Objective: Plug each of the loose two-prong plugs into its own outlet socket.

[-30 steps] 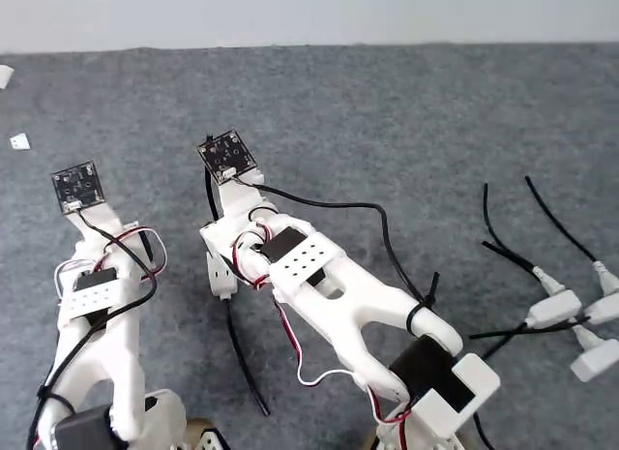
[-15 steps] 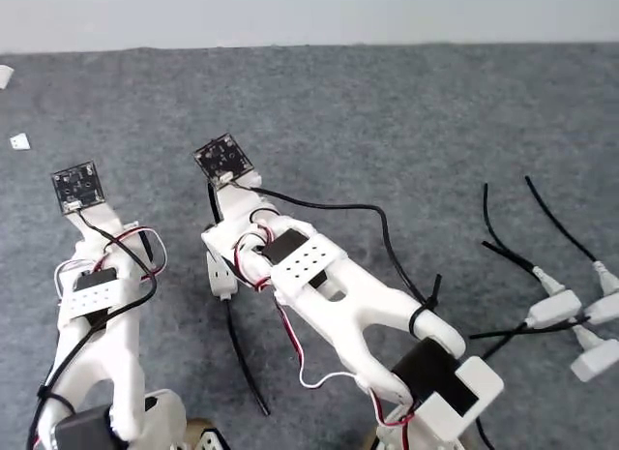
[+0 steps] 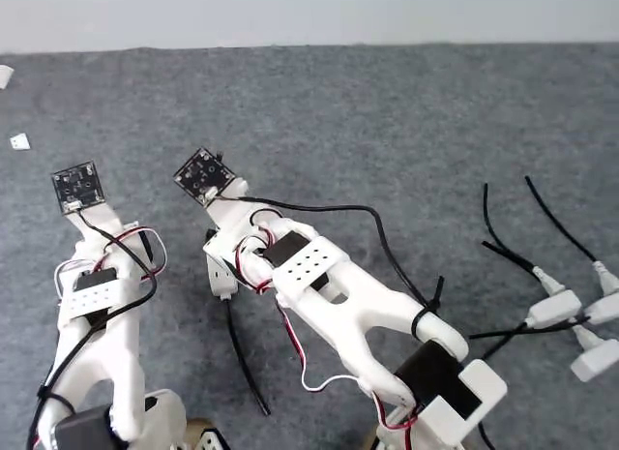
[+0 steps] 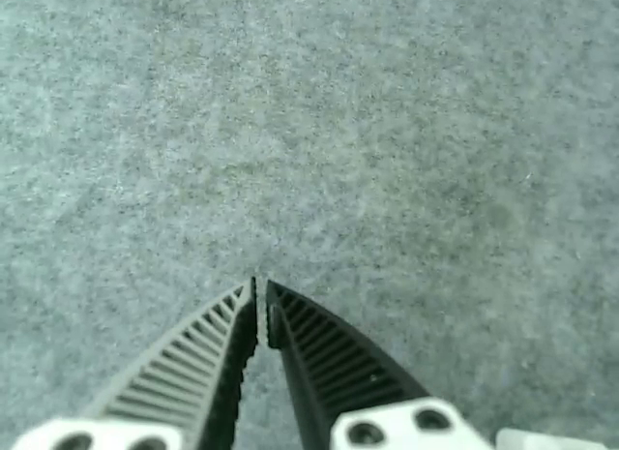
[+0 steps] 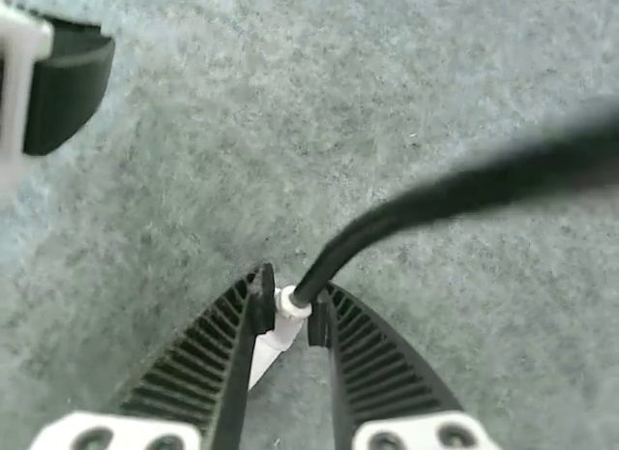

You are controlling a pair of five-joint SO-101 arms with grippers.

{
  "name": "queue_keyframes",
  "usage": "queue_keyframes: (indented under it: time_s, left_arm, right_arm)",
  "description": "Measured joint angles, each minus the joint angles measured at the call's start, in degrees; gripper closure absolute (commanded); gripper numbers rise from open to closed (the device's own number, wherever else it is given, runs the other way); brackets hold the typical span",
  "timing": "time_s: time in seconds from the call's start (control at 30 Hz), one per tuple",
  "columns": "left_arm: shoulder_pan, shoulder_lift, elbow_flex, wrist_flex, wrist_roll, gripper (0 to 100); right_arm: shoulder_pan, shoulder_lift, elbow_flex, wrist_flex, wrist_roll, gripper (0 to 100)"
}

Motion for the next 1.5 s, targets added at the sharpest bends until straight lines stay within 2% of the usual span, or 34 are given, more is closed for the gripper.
queue_keyframes:
  time_s: [0.17,0.5,0.9,1.2,1.5]
  left_arm:
    - [0.0,0.0,0.0,0.0,0.0,99]
    - [0.0,0.0,0.0,0.0,0.0,99]
    - [0.0,0.0,0.0,0.0,0.0,99]
    - [0.0,0.0,0.0,0.0,0.0,99]
    - [0.0,0.0,0.0,0.0,0.0,99]
  right_arm:
    - [0.0,0.0,0.4,0.0,2.1,99.1]
    - [-0.7,0.0,0.4,-0.1,0.3,99.1]
    - [-2.7,1.3,1.6,-0.1,7.5,99.1]
    - [-2.7,1.1,2.1,-0.1,9.7,99.1]
    - [-2.8,6.9,-7.5,8.9,9.9,98.9]
